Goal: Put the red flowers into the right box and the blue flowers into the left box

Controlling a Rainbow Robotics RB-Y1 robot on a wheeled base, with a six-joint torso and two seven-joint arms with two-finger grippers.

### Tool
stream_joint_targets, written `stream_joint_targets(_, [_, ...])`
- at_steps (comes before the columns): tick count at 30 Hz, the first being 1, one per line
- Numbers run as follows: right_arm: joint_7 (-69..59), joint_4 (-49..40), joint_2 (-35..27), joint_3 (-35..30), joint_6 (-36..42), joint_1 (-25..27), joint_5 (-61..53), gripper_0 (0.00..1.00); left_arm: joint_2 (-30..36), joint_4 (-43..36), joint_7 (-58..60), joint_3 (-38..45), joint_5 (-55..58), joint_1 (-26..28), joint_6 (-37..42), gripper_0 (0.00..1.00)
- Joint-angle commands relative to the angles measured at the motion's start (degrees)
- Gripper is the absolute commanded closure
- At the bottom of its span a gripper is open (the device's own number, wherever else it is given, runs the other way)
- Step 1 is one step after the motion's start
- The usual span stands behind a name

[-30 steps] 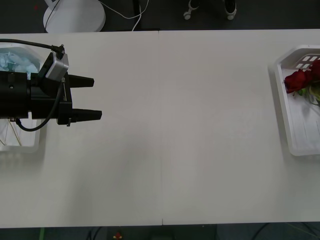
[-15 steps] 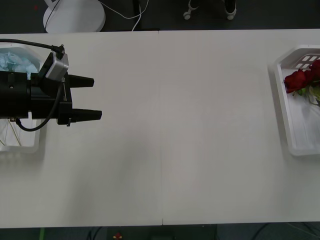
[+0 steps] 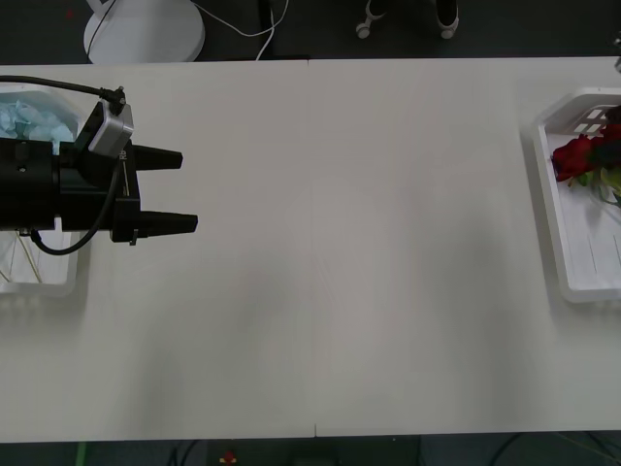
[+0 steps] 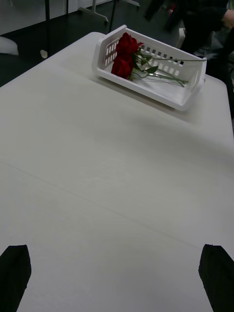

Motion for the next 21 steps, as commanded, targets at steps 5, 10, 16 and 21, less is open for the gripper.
stream_joint_targets(5, [9.79,-11.00,0.66,7.07,-3.26,-1.51,-9.29,0.28,1.88,-0.68,-2.73,1.19,0.28,-0.56,0.21,0.00])
stream_joint_targets(10, [13.35,-15.22,2.77,7.69,-3.17,-1.51,-11.14,0.28,1.88,-0.68,-2.73,1.19,0.28,-0.56,0.21,0.00])
stream_joint_targets(16, [13.35,-17.94,4.97,8.65,-3.08,-1.51,-11.93,0.28,1.88,-0.68,-2.73,1.19,0.28,-0.56,0.21,0.00])
stream_joint_targets(21, [13.35,-18.82,6.02,9.36,-4.40,-1.51,-12.81,0.28,1.88,-0.68,-2.73,1.19,0.28,-0.56,0.21,0.00])
